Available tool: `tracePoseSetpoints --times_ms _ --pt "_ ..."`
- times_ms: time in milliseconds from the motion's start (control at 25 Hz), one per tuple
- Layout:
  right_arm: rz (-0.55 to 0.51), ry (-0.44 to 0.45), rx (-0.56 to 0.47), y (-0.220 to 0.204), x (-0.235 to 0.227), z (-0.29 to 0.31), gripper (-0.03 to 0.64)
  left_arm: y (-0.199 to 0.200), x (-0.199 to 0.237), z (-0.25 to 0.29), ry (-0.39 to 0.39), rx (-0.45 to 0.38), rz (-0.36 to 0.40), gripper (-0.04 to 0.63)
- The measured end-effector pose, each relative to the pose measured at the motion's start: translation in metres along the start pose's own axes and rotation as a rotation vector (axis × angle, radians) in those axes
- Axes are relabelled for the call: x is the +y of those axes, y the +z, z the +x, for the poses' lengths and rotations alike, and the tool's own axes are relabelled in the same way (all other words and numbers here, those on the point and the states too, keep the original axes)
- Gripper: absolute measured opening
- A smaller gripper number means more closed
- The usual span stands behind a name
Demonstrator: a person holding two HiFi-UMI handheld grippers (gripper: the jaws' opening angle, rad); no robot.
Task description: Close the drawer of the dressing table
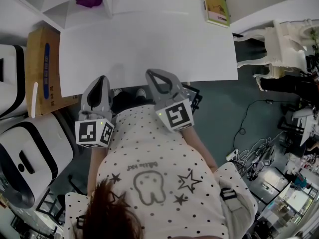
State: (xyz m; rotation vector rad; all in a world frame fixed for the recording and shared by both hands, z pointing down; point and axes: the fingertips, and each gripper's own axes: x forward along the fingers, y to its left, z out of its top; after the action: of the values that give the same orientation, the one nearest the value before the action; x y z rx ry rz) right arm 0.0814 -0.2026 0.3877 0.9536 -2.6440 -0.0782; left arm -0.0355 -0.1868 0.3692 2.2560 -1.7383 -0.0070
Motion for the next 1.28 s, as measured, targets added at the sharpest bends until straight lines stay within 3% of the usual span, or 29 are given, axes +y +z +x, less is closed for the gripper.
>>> tracePoseSetpoints --times_ms 1280 --pt "0.004 0.025 0.026 -0.0015 0.0011 -0.0041 -0.002 -0.0014 -0.0068 -0.0016 0.012 -0.002 0.017 -0.003"
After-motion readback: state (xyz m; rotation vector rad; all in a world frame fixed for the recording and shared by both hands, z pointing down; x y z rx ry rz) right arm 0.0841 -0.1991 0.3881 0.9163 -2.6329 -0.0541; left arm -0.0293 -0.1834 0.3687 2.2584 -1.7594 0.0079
